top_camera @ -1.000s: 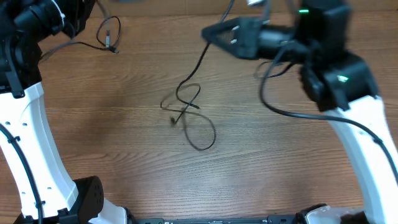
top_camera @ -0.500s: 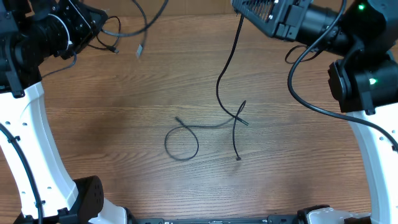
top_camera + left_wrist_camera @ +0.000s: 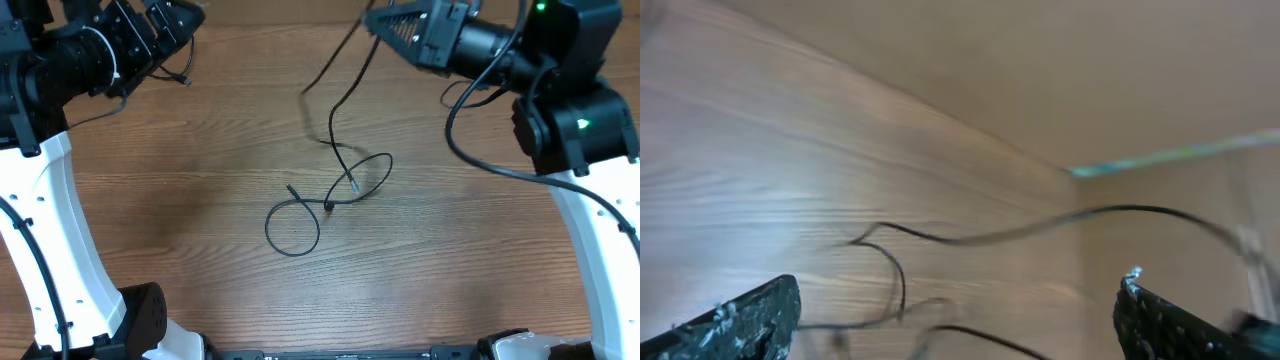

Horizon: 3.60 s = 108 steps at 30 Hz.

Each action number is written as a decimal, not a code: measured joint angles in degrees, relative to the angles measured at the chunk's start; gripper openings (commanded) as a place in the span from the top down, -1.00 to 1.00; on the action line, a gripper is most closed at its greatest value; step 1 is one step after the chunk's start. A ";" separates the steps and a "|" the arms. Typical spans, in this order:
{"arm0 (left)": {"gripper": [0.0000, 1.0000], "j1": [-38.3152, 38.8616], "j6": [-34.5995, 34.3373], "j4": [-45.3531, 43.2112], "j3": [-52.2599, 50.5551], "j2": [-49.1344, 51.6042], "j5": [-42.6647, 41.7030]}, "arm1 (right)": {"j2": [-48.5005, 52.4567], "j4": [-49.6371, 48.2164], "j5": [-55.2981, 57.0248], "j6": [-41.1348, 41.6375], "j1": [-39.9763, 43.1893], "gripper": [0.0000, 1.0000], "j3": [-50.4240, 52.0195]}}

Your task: Untangle cables

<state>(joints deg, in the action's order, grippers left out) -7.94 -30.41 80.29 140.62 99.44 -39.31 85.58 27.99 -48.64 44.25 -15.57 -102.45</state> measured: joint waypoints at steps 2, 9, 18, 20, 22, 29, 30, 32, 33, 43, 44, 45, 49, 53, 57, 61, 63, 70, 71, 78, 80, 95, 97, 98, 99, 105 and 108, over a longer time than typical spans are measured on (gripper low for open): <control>-0.99 0.17 -2.21 -1.86 0.00 0.00 -4.24 | 0.09 0.11 -0.09 -1.03 -1.68 0.93 0.00; -0.99 1.51 -19.02 -1.03 0.00 0.02 -10.67 | 0.20 3.30 -2.99 -9.60 -6.71 0.93 0.00; -0.61 8.26 -35.34 -1.49 0.00 0.02 -10.86 | 0.20 6.67 -7.80 -22.18 -9.73 0.93 0.00; -0.61 10.91 -37.00 -2.01 0.00 0.02 -9.33 | 0.20 6.93 -8.85 -23.67 -10.21 0.93 0.00; -0.58 13.42 -38.42 -2.51 0.00 0.02 -7.93 | 0.20 7.98 -9.66 -24.59 -10.49 0.93 0.00; -0.25 19.08 -45.27 -7.61 0.00 0.02 -5.62 | 0.20 12.31 -10.56 -27.65 -10.78 0.92 0.00; -0.22 19.47 -46.23 -7.85 0.00 0.02 -5.44 | 0.20 12.44 -10.56 -27.82 -10.78 0.92 0.00; -0.32 20.31 -47.60 -7.91 0.00 0.02 -5.16 | 0.20 12.52 -10.60 -28.06 -10.78 0.93 0.00; -0.33 20.72 -48.09 -7.91 0.00 0.02 -4.94 | 0.20 12.55 -10.64 -28.24 -10.78 0.92 0.00; 0.10 22.23 -50.69 -7.26 0.00 0.02 -4.55 | 0.20 12.11 -9.70 -28.65 -10.78 0.93 0.00; 0.12 22.23 -50.64 -6.88 0.00 0.02 -4.55 | 0.20 11.98 -9.57 -28.65 -10.78 0.93 0.00; 0.15 22.23 -50.66 -6.60 0.00 0.02 -4.55 | 0.20 11.89 -9.44 -28.68 -10.78 0.93 0.00; 0.35 22.23 -50.71 -6.38 0.00 0.02 -4.55 | 0.20 11.82 -8.57 -28.68 -10.78 0.93 0.00; 0.48 22.23 -50.69 -6.38 0.00 0.02 -4.57 | 0.20 11.82 -8.04 -28.72 -10.78 0.93 0.00; 0.52 22.23 -50.66 -6.36 0.00 0.02 -4.57 | 0.20 11.69 -7.89 -28.85 -10.78 0.93 0.00; 0.68 22.23 -50.66 -6.01 0.00 0.02 -4.57 | 0.20 11.65 -7.87 -28.87 -10.78 0.93 0.00; 0.74 22.23 -50.66 -5.79 0.00 0.02 -4.68 | 0.20 11.63 -7.61 -28.85 -10.78 0.93 0.00; 0.92 22.23 -50.66 -5.46 0.00 0.02 -5.01 | 0.20 11.56 -6.73 -29.14 -10.75 0.30 0.00; 0.92 22.23 -50.66 -5.46 0.00 0.02 -5.03 | 0.20 11.54 -6.62 -28.98 -10.75 0.18 0.00; 0.91 22.23 -50.49 -12.22 -0.02 0.11 -3.48 | 0.20 12.90 -6.40 -29.18 -10.78 -1.00 0.00; 0.92 22.23 -50.45 -18.51 -0.02 0.26 -3.63 | 0.20 14.14 -6.43 -29.22 -10.75 -1.00 0.00; 0.92 14.82 -51.04 -29.27 0.11 0.39 -3.65 | 0.22 32.15 8.09 -29.11 6.08 -1.00 0.00; 0.92 13.97 -52.13 -32.17 0.09 0.44 -3.72 | 0.22 35.21 12.68 -29.05 8.22 -1.00 0.00; 0.92 13.77 -53.37 -35.82 0.09 0.46 -4.07 | 0.22 36.57 14.71 -29.09 8.94 -1.00 0.00; 0.91 13.64 -54.29 -39.56 0.09 0.52 -4.20 | 0.22 37.62 16.59 -29.05 9.42 -1.00 0.00; 0.91 13.57 -62.69 -53.57 0.39 0.55 -6.47 | 0.22 41.03 21.20 -29.07 9.53 -1.00 0.02; 0.91 13.92 -63.98 -53.18 0.37 0.55 -8.11 | 0.26 41.07 20.76 -29.05 9.27 -1.00 0.02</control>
<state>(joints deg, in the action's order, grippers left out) 5.98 -94.39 27.11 140.99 99.98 -47.42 85.84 69.06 -27.88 15.20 -6.31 -102.43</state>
